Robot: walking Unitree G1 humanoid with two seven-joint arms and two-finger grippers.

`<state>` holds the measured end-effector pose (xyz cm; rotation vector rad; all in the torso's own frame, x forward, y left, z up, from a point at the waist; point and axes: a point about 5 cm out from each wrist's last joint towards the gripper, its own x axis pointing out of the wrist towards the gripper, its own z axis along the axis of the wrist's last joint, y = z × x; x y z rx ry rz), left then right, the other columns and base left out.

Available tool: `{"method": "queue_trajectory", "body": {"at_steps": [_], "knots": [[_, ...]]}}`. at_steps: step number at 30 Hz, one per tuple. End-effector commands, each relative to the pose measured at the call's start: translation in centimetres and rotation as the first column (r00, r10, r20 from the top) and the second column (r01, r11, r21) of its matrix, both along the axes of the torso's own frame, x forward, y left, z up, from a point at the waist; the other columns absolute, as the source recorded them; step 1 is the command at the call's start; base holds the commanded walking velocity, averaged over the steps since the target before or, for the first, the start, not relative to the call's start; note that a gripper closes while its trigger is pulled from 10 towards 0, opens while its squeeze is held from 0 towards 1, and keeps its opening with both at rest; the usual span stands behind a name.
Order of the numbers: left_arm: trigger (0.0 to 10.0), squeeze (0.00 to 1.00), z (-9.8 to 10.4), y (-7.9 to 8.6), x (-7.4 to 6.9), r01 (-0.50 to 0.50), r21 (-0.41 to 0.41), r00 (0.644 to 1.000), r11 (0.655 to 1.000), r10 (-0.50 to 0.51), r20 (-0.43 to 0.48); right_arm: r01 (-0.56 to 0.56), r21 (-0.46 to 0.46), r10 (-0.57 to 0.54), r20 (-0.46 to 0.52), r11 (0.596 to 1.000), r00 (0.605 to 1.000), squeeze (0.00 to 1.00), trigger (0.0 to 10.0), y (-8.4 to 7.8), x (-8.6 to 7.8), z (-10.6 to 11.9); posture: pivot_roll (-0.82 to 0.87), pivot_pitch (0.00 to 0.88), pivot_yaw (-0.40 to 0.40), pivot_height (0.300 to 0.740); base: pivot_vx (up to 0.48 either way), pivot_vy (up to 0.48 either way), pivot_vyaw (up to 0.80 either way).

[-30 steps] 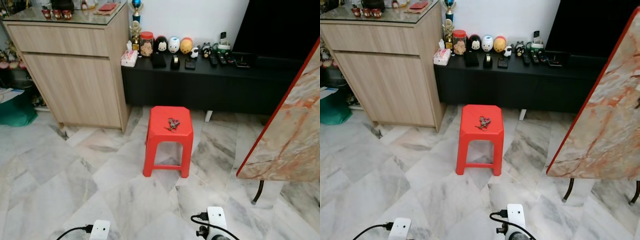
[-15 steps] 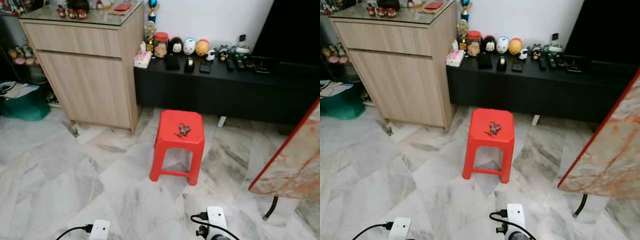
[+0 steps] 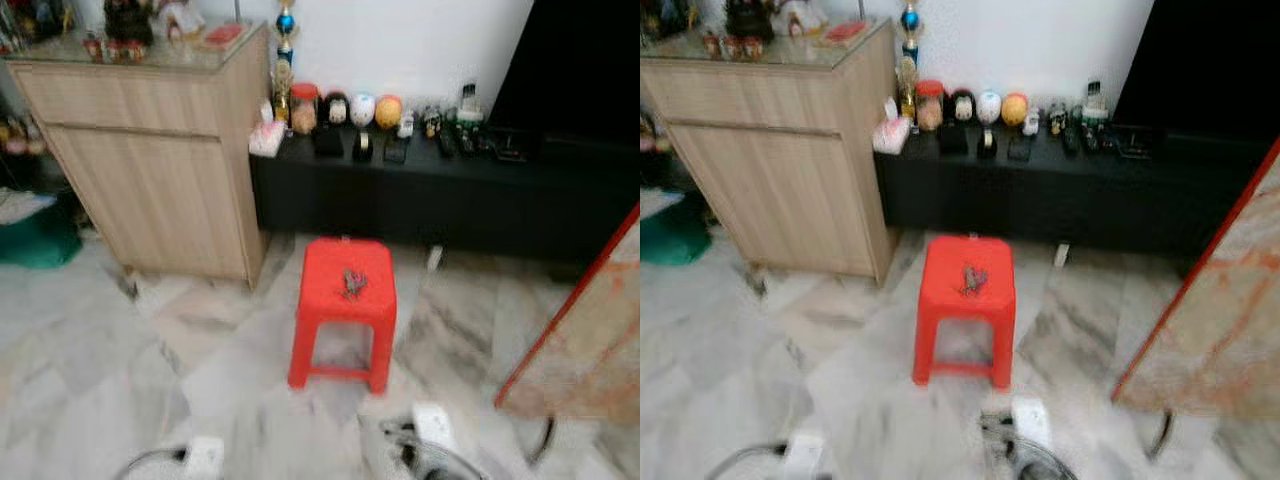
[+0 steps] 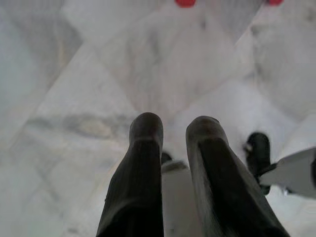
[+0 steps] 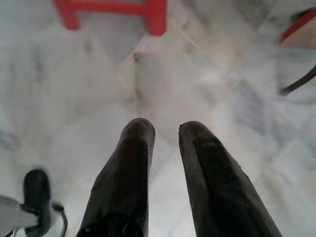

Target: Hang keys on a hook

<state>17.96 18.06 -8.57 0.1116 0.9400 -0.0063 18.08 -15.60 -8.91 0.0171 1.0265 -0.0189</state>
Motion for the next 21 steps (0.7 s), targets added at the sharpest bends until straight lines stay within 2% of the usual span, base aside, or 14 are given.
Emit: {"method": "queue_trajectory", "body": {"at_steps": [1, 21], "knots": [[10.0, 0.0, -0.25, 1.12, -0.8, -0.007, 0.03, 1.0, 1.0, 0.008, -0.028, -0.015, 0.03, 0.014, 0.038, 0.999, 0.999, 0.0, 10.0, 1.38, 1.15, 0.54, 0.0, 0.0, -0.07, 0.74, 0.296, 0.0, 0.0], [10.0, 0.0, -0.03, 0.94, -0.27, -0.004, 0.027, 1.0, 1.0, 0.004, -0.011, -0.008, 0.035, 0.007, 0.038, 0.999, 0.999, 0.0, 10.0, 1.4, 1.14, 0.53, 0.0, 0.0, -0.069, 0.74, 0.293, 0.0, 0.0]]}}
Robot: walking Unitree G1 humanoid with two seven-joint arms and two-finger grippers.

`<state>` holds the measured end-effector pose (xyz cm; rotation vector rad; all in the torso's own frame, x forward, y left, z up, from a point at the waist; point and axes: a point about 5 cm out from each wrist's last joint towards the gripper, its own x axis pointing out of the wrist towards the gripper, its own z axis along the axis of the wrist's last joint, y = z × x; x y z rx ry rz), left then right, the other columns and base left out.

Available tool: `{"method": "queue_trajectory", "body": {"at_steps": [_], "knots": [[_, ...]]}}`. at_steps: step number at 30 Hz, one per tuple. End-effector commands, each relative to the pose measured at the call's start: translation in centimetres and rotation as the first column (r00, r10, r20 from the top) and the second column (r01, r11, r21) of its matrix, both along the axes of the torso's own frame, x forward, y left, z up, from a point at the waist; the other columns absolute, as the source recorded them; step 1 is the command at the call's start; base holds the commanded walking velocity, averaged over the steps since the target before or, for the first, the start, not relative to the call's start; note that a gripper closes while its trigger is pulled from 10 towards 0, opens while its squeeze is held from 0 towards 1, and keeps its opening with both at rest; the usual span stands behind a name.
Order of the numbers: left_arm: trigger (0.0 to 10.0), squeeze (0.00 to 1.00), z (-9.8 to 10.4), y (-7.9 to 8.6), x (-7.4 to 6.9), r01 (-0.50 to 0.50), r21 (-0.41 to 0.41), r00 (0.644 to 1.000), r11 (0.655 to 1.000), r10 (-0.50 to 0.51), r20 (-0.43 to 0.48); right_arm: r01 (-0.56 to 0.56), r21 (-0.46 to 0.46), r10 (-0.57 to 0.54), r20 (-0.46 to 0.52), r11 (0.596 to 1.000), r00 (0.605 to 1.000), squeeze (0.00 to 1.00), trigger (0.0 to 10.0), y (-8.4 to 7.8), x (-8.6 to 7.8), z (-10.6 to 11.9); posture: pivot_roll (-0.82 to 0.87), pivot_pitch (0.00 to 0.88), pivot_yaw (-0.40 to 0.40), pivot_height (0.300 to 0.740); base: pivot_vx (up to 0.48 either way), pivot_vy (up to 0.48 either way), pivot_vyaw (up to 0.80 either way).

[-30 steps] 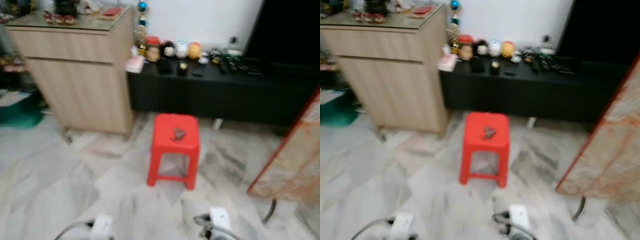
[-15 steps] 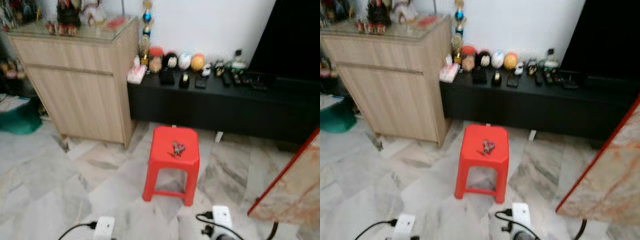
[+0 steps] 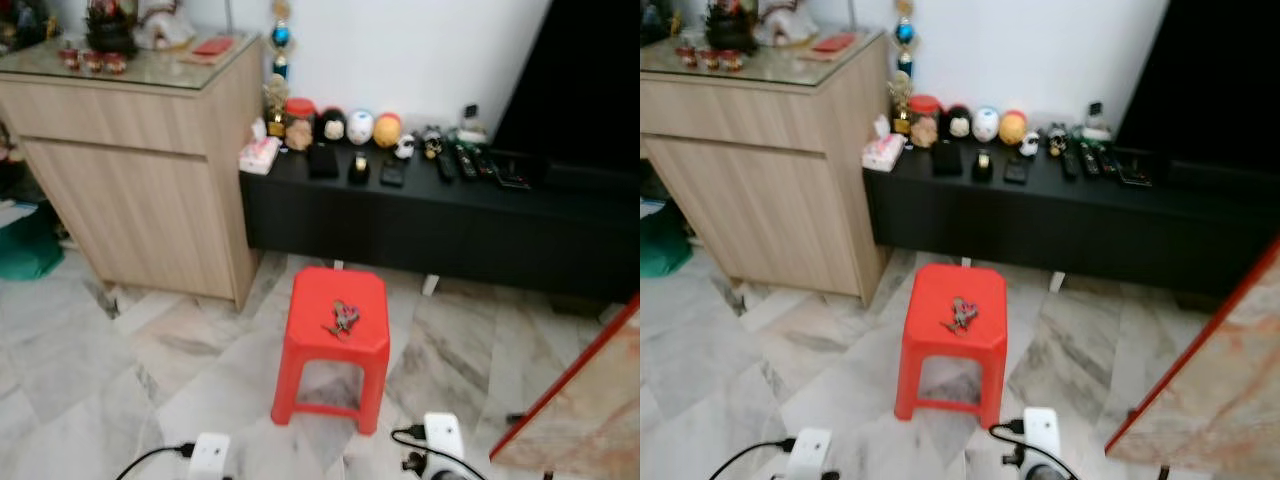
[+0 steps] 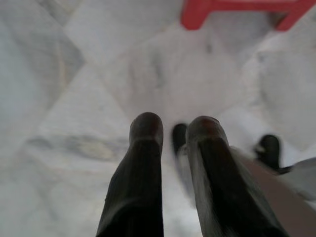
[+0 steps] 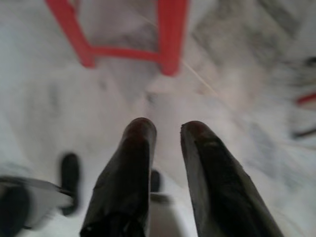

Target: Hang keys on a hook

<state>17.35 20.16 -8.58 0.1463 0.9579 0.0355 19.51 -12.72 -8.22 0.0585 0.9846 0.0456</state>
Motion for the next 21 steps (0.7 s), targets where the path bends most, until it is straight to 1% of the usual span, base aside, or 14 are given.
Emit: {"method": "queue_trajectory", "body": {"at_steps": [1, 14, 17, 19, 21], "knots": [[10.0, 0.0, -0.01, -1.2, 0.36, 0.018, -0.022, 1.0, 1.0, -0.018, 0.007, 0.027, -0.029, -0.027, -0.004, 0.999, 1.0, 0.0, 10.0, -1.47, -0.28, -0.16, 0.0, 0.0, -0.069, 0.74, 0.296, 0.0, 0.0], [10.0, 0.0, -0.05, -1.11, 0.21, 0.019, -0.022, 1.0, 1.0, -0.019, 0.008, 0.035, -0.024, -0.035, -0.004, 0.999, 0.999, 0.0, 10.0, -1.47, -0.41, -0.22, 0.0, 0.0, -0.067, 0.74, 0.297, 0.0, 0.0], [10.0, 0.0, -0.07, -0.96, 0.15, 0.016, -0.021, 1.0, 1.0, -0.016, 0.006, 0.051, -0.009, -0.051, 0.007, 0.999, 0.999, 0.0, 10.0, -1.41, -0.38, -0.18, 0.0, 0.0, -0.066, 0.74, 0.296, 0.0, 0.0], [10.0, 0.0, -0.04, -0.81, 0.15, 0.014, -0.018, 1.0, 1.0, -0.014, 0.007, 0.056, -0.001, -0.055, 0.016, 0.998, 0.998, 0.0, 10.0, -1.38, -0.33, -0.14, 0.0, 0.0, -0.067, 0.74, 0.253, 0.0, 0.0], [10.0, 0.0, 0.05, -0.58, 0.27, 0.017, -0.006, 1.0, 1.0, -0.017, 0.014, 0.058, 0.002, -0.058, 0.02, 0.998, 0.998, 0.0, 10.0, -1.38, -0.31, -0.12, 0.0, 0.0, -0.067, 0.74, 0.0, 0.0, 0.0]]}}
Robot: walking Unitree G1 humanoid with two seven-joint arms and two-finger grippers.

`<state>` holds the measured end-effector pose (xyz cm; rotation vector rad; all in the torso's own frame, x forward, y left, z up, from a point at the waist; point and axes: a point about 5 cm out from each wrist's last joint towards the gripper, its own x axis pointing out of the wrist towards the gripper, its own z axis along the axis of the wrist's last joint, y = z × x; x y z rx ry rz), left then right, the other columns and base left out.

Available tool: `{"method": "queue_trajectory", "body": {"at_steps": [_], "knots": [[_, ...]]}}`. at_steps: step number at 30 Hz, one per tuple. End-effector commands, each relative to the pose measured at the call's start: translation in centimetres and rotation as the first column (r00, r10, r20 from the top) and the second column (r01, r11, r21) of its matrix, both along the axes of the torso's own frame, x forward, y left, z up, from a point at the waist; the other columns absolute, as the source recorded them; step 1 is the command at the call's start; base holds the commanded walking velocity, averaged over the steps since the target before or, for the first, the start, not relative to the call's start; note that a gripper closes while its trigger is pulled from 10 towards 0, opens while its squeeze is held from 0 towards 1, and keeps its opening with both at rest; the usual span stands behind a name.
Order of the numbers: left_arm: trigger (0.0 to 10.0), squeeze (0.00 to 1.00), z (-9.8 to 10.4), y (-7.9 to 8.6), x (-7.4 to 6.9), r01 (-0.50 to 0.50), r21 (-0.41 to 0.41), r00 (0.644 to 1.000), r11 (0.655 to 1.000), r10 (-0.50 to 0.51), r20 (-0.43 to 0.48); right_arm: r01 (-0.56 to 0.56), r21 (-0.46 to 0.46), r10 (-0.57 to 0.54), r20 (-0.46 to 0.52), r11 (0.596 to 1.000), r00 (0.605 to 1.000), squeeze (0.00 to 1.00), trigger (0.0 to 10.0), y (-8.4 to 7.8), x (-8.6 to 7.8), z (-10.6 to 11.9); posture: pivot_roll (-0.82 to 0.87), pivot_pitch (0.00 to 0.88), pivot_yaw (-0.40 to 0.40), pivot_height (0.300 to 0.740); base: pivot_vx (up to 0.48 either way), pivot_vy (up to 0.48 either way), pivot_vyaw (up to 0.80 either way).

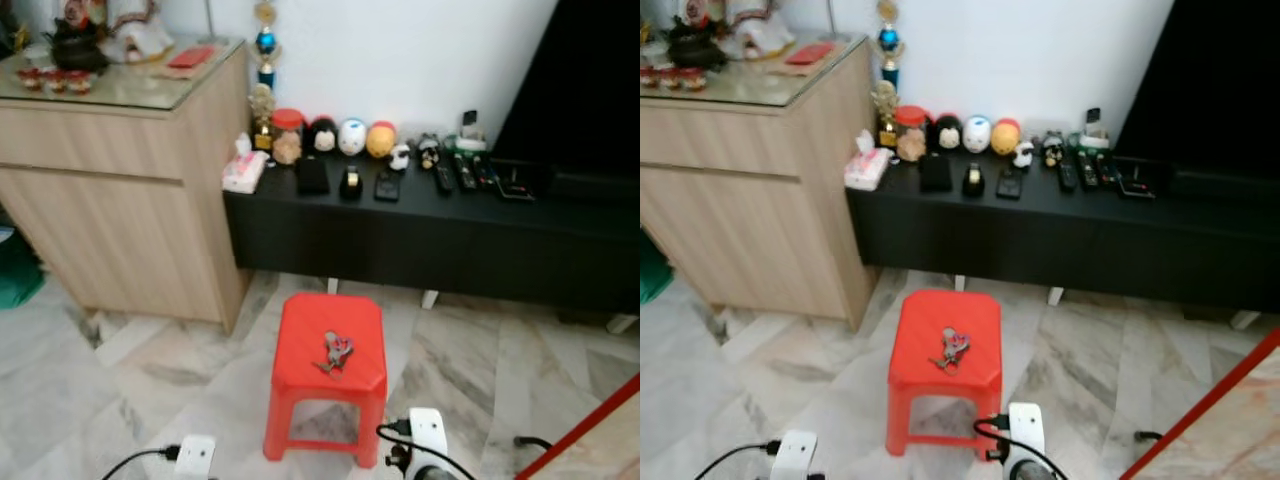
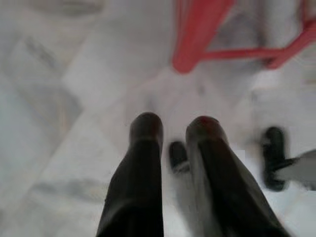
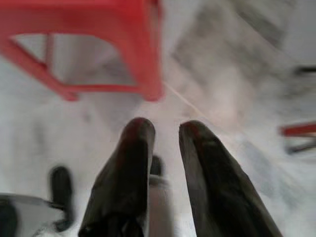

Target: Hang keys on a hook

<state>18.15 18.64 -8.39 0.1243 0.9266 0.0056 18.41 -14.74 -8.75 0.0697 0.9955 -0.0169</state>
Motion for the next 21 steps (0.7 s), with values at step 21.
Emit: {"method": "queue_trajectory", "body": {"at_steps": [21], "knots": [[10.0, 0.0, 12.1, 2.6, 9.8, 0.003, -0.036, 0.663, 0.999, 0.025, 0.748, -0.098, 0.026, 0.053, 0.687, 0.995, 0.725, 0.0, 10.0, -2.0, 10.8, 10.0, -0.01, 0.0, -0.074, 0.74, 0.0, 0.0, 0.0]]}}
